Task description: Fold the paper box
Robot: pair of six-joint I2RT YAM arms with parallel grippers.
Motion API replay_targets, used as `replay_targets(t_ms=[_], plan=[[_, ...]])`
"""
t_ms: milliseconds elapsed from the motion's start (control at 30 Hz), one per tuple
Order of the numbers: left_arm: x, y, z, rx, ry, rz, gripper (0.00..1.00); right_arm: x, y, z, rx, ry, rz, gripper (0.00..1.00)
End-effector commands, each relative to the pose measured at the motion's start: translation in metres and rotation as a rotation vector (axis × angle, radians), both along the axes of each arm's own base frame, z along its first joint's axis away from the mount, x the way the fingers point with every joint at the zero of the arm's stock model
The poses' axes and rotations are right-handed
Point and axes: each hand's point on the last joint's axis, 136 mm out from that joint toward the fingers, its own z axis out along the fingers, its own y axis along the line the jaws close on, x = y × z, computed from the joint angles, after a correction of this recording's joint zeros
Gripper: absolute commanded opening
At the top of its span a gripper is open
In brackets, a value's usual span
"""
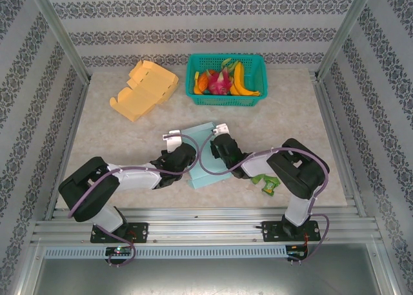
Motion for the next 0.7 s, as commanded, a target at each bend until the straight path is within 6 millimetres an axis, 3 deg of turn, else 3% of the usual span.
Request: replay_targets(t_ms=[0, 167, 333, 667], plan=[[0.002, 0.012, 0.003, 0.067, -0.005, 0.052, 0.00, 0.004, -0.003, -0.001, 0.042, 0.040, 0.010, 0.34], [0.001, 0.010, 0.003, 0.066, -0.003, 0.042, 0.00, 0.010, -0.003, -0.005, 0.034, 0.059, 0.009, 0.34], [0.001, 0.008, 0.003, 0.052, -0.002, 0.033, 0.00, 0.012, -0.003, -0.016, 0.008, 0.077, 0.013, 0.42], [-0.002, 0.009, 0.002, 0.043, 0.001, 0.027, 0.00, 0.019, -0.008, -0.024, -0.004, 0.078, -0.018, 0.39]])
